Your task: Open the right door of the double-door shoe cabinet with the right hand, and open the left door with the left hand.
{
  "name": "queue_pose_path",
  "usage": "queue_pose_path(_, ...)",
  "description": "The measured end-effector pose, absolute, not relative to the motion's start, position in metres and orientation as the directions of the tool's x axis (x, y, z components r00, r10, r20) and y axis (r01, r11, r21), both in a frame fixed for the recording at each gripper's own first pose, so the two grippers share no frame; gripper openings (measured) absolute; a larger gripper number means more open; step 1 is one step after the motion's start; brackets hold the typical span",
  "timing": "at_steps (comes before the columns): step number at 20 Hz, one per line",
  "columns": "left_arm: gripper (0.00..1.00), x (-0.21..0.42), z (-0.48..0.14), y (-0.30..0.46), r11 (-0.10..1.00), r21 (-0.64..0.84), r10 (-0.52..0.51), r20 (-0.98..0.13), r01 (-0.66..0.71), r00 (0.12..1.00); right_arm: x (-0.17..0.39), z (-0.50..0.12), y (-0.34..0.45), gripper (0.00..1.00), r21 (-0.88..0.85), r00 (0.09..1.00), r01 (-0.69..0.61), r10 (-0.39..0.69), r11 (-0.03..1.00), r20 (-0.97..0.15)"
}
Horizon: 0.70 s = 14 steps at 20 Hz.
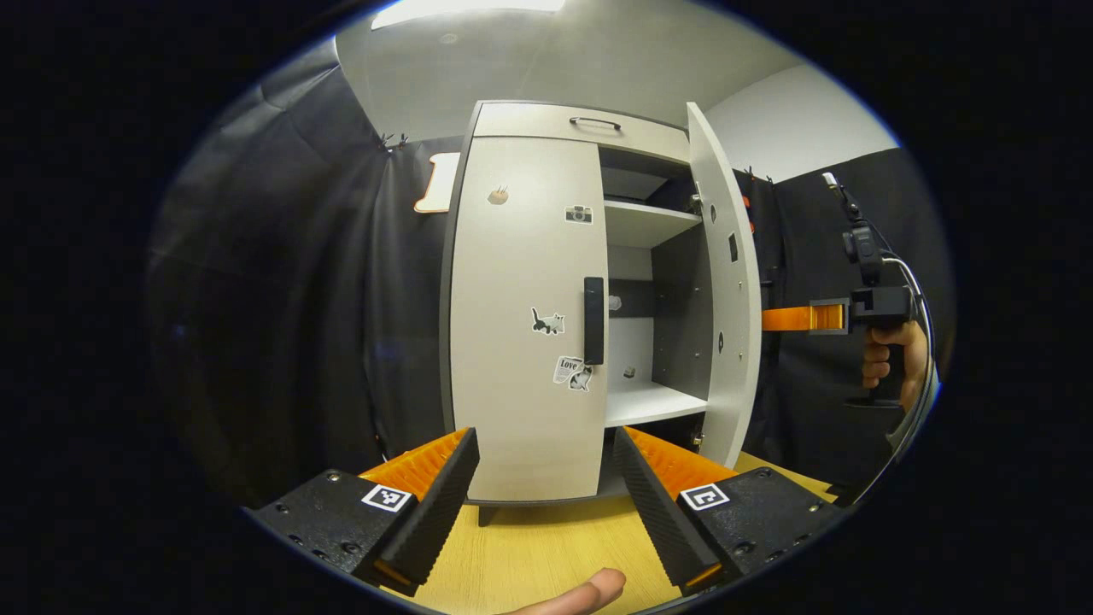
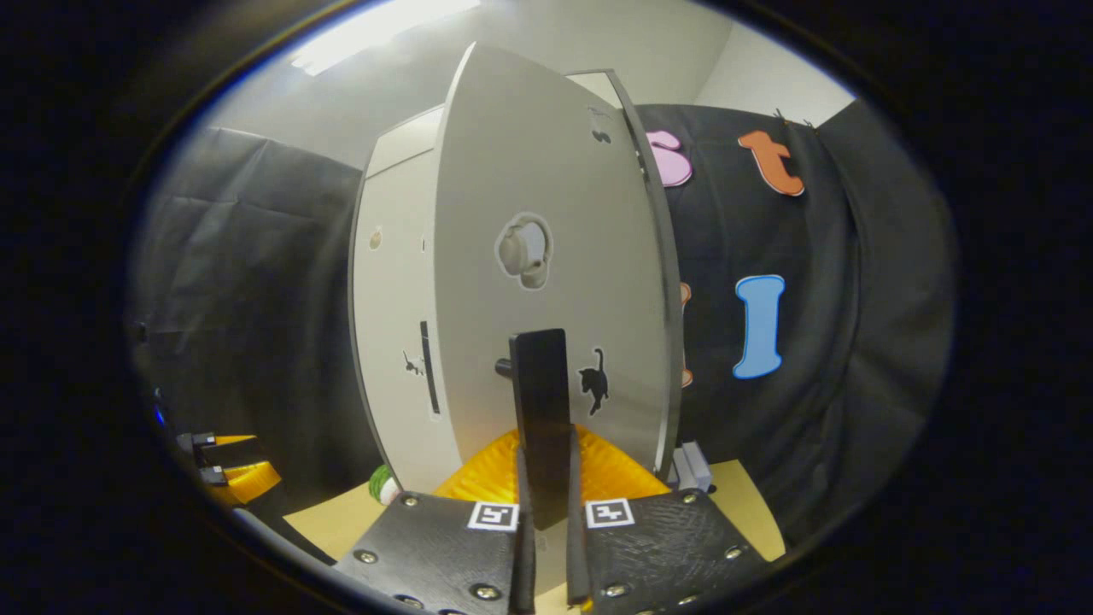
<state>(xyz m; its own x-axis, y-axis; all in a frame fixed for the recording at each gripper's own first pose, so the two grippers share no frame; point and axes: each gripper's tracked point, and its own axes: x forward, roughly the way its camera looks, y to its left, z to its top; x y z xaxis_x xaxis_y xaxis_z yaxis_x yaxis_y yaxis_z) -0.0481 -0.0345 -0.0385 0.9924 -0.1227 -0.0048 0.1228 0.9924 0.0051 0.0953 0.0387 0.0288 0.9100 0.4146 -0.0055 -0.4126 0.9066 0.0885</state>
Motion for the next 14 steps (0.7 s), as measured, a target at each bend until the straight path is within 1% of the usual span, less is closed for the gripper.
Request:
queue_pose_path(4,0.98,-0.047,-0.041,-0.032,0.993,0.006,-0.117,-0.007,0.117,0.993,0.093,0.029,0.009,0.14,0.107,0.924,-0.380,0.382,0.919,0.000)
queue_pose_path(7,0.97,-0.044,-0.039,-0.033,0.994,0.003,-0.112,0.000,0.112,0.994,0.105,0.028,-0.021,0.14,0.138,0.941,-0.337,0.337,0.931,0.022)
queue_pose_path(8,0.98,-0.044,-0.039,-0.035,0.994,0.003,-0.114,-0.002,0.114,0.994,0.119,0.027,-0.029,0.08,0.160,0.948,-0.316,0.316,0.935,0.025)
queue_pose_path(9,0.98,-0.043,-0.040,-0.038,0.993,0.002,-0.118,-0.003,0.118,0.993,0.111,0.029,-0.049,0.02,0.171,0.956,-0.293,0.293,0.941,0.027)
queue_pose_path(11,0.99,-0.040,-0.039,-0.045,0.992,0.001,-0.128,-0.006,0.128,0.992,0.119,0.028,-0.080,0.01,0.191,0.967,-0.252,0.251,0.949,0.033)
queue_pose_path(13,0.99,-0.038,-0.037,-0.048,0.992,-0.002,-0.124,-0.001,0.124,0.992,0.115,0.030,-0.073,0.01,0.273,0.935,-0.349,0.351,0.896,0.044)
queue_pose_path(14,0.99,-0.034,-0.036,-0.050,0.993,-0.004,-0.121,-0.002,0.121,0.993,0.117,0.029,-0.069,0.01,0.275,0.932,-0.358,0.359,0.892,0.050)
